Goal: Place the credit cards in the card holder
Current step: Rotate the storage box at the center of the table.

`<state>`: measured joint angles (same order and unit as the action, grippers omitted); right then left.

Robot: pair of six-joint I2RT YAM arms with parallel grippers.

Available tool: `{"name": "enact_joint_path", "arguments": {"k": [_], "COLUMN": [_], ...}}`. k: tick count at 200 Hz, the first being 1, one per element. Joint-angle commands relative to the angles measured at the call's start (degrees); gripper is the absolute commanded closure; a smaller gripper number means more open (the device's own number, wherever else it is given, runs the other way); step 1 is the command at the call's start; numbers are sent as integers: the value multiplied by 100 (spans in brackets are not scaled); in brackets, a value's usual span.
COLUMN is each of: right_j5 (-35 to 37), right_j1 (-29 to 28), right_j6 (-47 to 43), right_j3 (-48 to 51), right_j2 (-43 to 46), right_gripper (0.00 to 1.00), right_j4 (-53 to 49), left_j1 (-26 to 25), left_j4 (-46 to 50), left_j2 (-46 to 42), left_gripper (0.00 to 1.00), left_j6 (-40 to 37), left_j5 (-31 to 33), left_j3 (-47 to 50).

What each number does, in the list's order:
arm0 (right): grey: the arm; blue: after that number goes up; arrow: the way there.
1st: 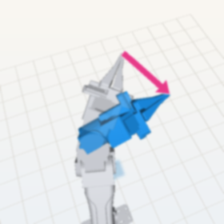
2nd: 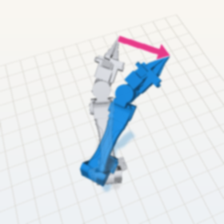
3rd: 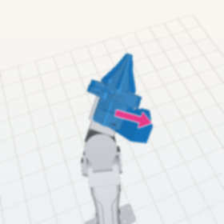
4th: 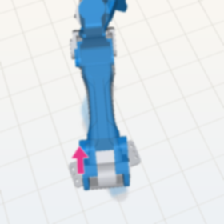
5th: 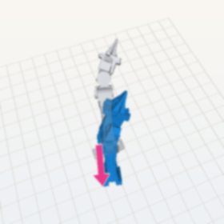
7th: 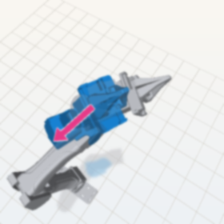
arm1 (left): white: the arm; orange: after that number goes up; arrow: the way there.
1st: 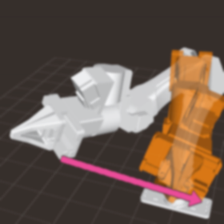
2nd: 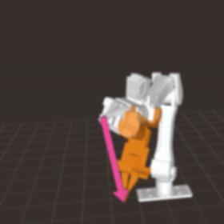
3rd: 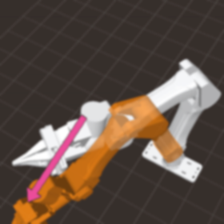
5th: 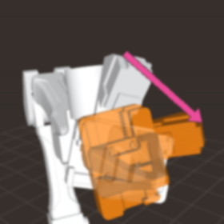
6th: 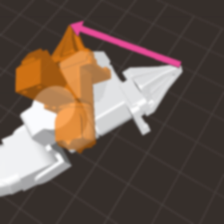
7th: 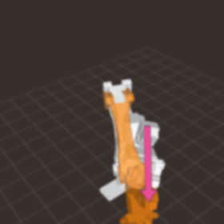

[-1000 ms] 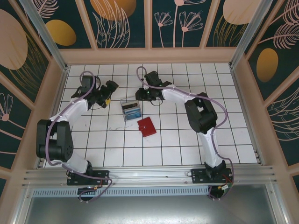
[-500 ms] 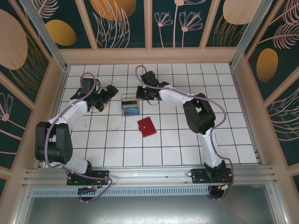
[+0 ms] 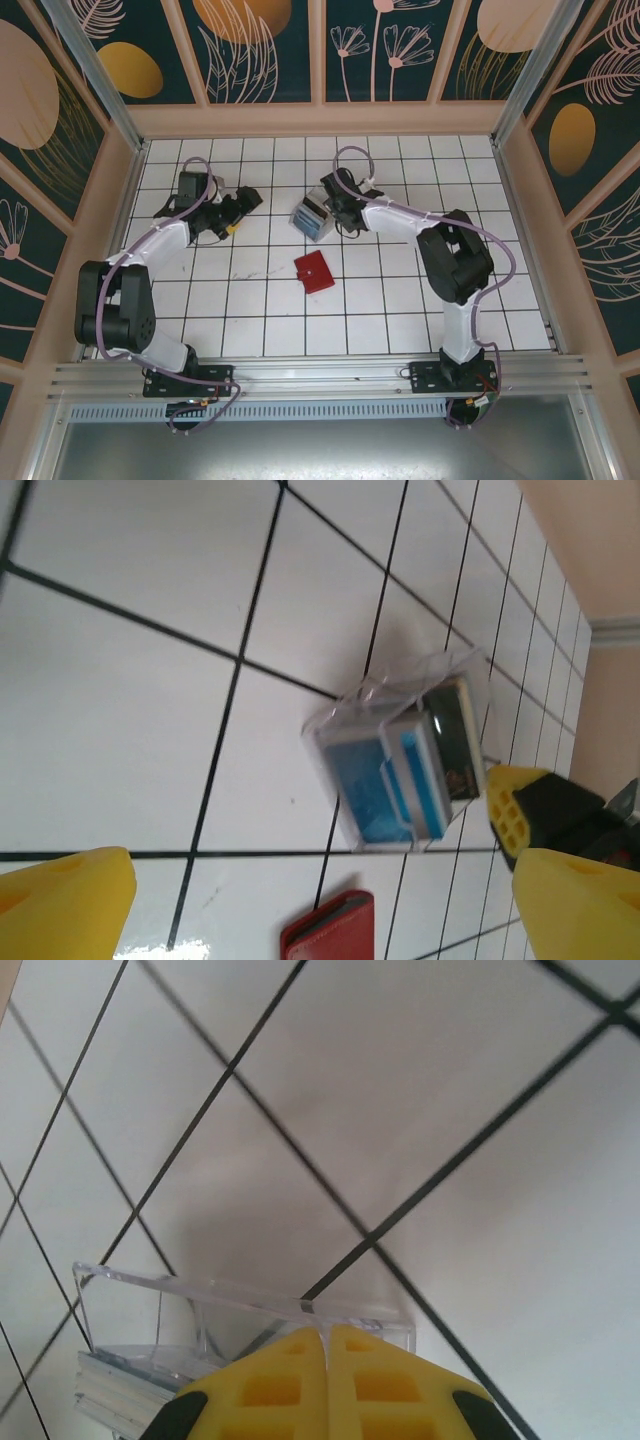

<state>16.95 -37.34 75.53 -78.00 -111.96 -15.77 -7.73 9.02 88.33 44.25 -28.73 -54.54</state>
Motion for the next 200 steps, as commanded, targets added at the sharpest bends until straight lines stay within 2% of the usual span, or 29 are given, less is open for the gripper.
{"name": "enact_joint_path", "arguments": {"k": [1, 31, 57, 61, 73, 85, 99, 111, 127, 132, 143, 156, 164, 184, 200], "right_j5": [434, 569, 294, 226, -185, -589, -698, -601, -228, -221, -368, -995, -1525, -2841, -3545], "right_j1": [26, -11, 10, 3, -1, -20, -79, -93, -35, 11, 65, 7, -35, -79, -218], "right_j6": [1461, 2628, 2936, 2907, 2799, 2640, 2373, 1877, 784, 111, -1306, -2801, -3415, -3979, -4223], "right_j3": [452, 1448, 1899, 1976, 2137, 2237, 2359, 2513, 2688, 2745, 2879, 3122, 3285, 3497, 3632], "right_j2": [354, 982, 1419, 1478, 1612, 1748, 2038, 2340, 2735, 2849, 3075, 3293, 3337, 3171, 2878], "right_gripper": [99, 99, 96, 93, 76, 70, 67, 66, 65, 63, 51, 48, 48, 48, 50], "right_j4": [-50, 553, 867, 961, 1151, 1136, 842, 513, 156, 180, 396, 905, 1200, 1524, 1690], "left_j1": [-364, -780, -1166, -1205, -1297, -1377, -1439, -1477, -1524, -1537, -1548, -1556, -1556, -1565, -1565], "left_j4": [-138, -314, -337, -339, -314, -287, -295, -278, -190, -205, -291, -386, -409, -419, -391], "left_j2": [-140, -36, -58, -43, 46, 72, 27, 27, 7, -19, -40, 18, 87, 240, 351], "left_gripper": [2, 3, 3, 3, 3, 4, 6, 8, 13, 15, 20, 29, 33, 40, 42], "left_j6": [-570, -504, -591, -588, -540, -518, -514, -530, -515, -492, -410, -339, -314, -337, -431], "left_j5": [-186, -172, 111, 125, -37, -201, -207, -296, -301, -293, -252, -311, -429, -701, -838], "left_j3": [33, 271, 421, 441, 516, 635, 853, 1002, 1156, 1215, 1337, 1410, 1400, 1325, 1238]}}
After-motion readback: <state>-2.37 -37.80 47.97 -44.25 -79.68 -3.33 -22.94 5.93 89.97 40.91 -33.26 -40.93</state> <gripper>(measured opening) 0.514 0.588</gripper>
